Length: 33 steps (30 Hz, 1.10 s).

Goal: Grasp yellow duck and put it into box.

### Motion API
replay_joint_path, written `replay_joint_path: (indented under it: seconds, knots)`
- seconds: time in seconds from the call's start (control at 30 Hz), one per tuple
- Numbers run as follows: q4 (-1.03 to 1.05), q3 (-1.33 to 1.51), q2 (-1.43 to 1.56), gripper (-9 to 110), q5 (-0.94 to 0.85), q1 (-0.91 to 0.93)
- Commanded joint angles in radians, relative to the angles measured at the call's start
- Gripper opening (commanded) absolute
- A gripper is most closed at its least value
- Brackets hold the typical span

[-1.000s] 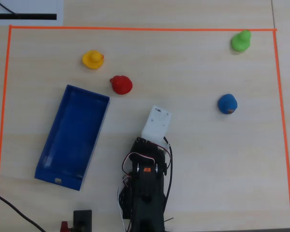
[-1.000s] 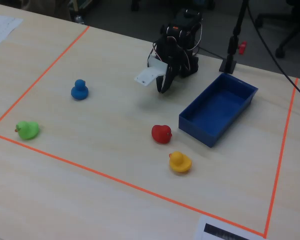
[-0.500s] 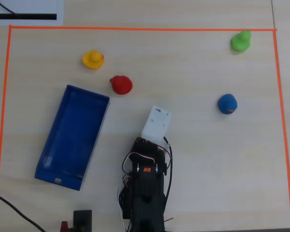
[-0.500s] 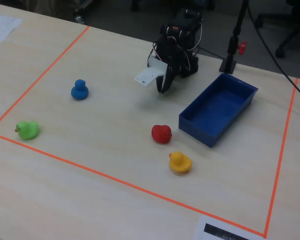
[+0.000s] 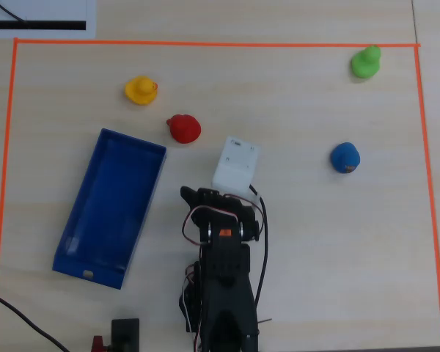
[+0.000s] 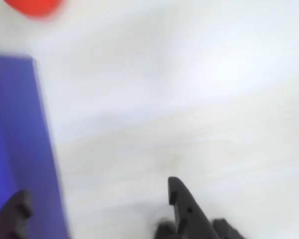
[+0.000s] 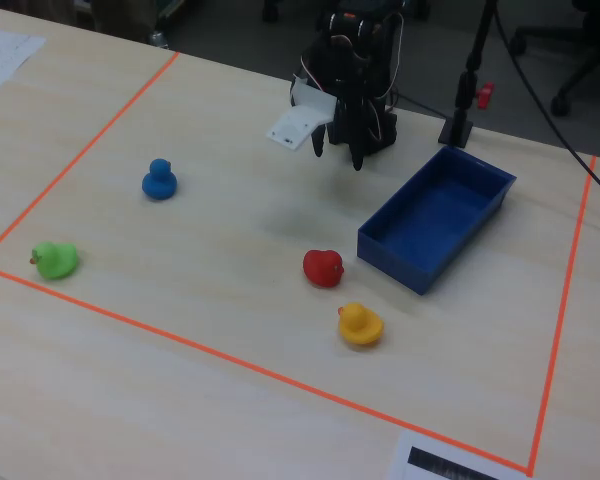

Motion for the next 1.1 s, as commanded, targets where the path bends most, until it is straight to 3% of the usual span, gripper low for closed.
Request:
replay_joint_path:
  seconds: [0.0, 0.27, 1.07]
  knots:
    - [-0.037, -0.471, -0.376, 41, 0.071, -0.035]
    - [-0.043, -0.957, -0.888, 42, 0.19, -0.141]
    - [-0.166, -1.497, -1.603, 42, 0.282, -0.262]
